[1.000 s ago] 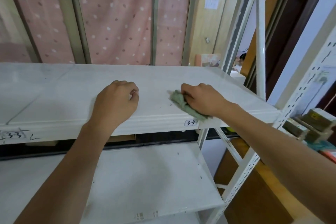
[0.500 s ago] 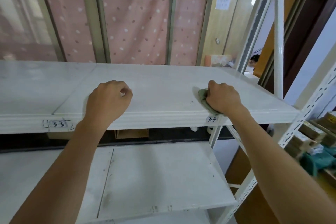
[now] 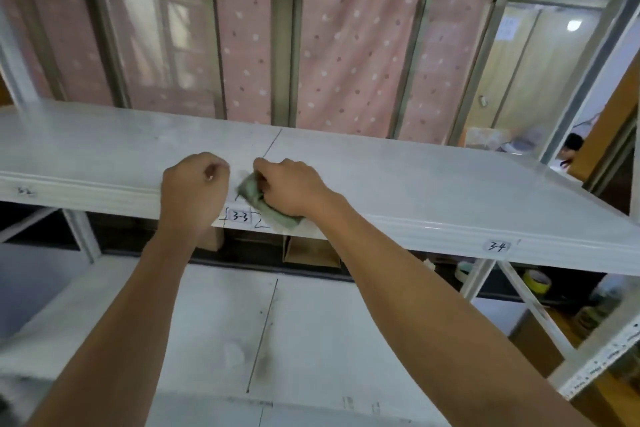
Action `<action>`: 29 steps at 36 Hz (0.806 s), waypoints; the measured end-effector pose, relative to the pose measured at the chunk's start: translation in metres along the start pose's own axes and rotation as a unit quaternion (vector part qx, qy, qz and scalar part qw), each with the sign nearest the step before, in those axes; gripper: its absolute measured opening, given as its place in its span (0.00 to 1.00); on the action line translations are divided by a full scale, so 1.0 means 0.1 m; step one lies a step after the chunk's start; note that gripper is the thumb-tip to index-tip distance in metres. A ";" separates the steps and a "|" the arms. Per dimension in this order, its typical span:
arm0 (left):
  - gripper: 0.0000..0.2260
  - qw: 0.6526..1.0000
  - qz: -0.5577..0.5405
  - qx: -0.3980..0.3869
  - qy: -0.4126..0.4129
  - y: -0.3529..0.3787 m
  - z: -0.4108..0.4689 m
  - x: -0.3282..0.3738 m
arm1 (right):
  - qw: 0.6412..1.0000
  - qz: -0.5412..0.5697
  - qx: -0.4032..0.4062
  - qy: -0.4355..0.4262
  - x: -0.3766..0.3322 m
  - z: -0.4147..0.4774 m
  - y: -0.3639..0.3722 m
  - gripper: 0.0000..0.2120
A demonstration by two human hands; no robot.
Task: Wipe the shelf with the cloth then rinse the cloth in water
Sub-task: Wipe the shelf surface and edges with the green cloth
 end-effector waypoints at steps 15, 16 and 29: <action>0.09 0.996 -0.062 -0.059 -0.017 -0.04 0.08 -0.02 | 0.993 0.069 0.092 -0.009 0.53 -0.24 -0.28 0.07; 0.10 0.996 -0.059 -0.067 -0.005 0.00 0.07 0.03 | 0.992 0.094 0.083 0.030 0.73 -0.24 -0.29 0.06; 0.07 0.992 -0.073 0.014 0.104 0.60 0.02 0.88 | 0.989 -0.094 0.017 0.113 0.91 -0.33 -0.16 0.17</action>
Point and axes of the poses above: each hand's wrist, its own z-axis towards the middle knuckle, its own y-axis out of the palm, x = y × z, the point moved 6 cm from there along z, towards the middle knuckle, and after that the axes turned 8 degrees about y, right-handed, at the moved point
